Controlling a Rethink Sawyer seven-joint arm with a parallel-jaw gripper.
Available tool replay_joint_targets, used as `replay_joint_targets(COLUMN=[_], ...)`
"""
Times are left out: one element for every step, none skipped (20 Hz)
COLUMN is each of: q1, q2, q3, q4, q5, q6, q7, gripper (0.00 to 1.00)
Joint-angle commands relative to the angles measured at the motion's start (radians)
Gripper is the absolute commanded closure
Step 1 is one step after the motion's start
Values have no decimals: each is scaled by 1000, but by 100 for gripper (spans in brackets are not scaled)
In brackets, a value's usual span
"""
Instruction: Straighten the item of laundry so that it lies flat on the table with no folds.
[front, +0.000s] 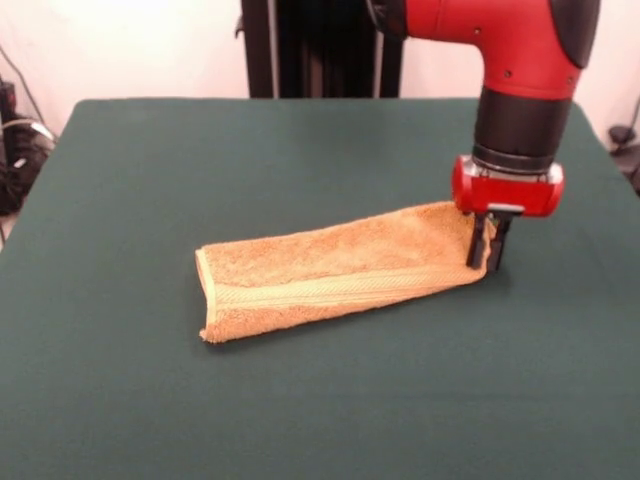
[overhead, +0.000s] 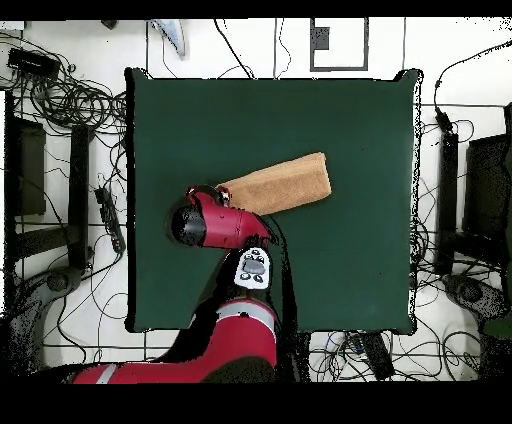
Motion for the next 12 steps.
replay_joint_targets(q1=[-110,-111,-109,-106,-101,-99,-95,-92,-86,-82,-82,-79], q2=[-38,-45,-54,-64,-80,-101,-127,-154,-183,-211,-238,-260], q3=[122,123,121,119,115,113,110,108,100,98,99,96], q4=[-6,-3,0,3,1,2,6,10,9,11,25,25], q5=[-77,-77,-77,-77,-82,-87,-89,-90,-89,-90,-88,-89], q6=[314,323,335,347,370,396,428,463,503,533,561,593], q7=[-31,-26,-17,-9,-3,3,11,19,30,37,44,49], gripper=[100,100,100,100,100,100,100,100,100,100,100,100])
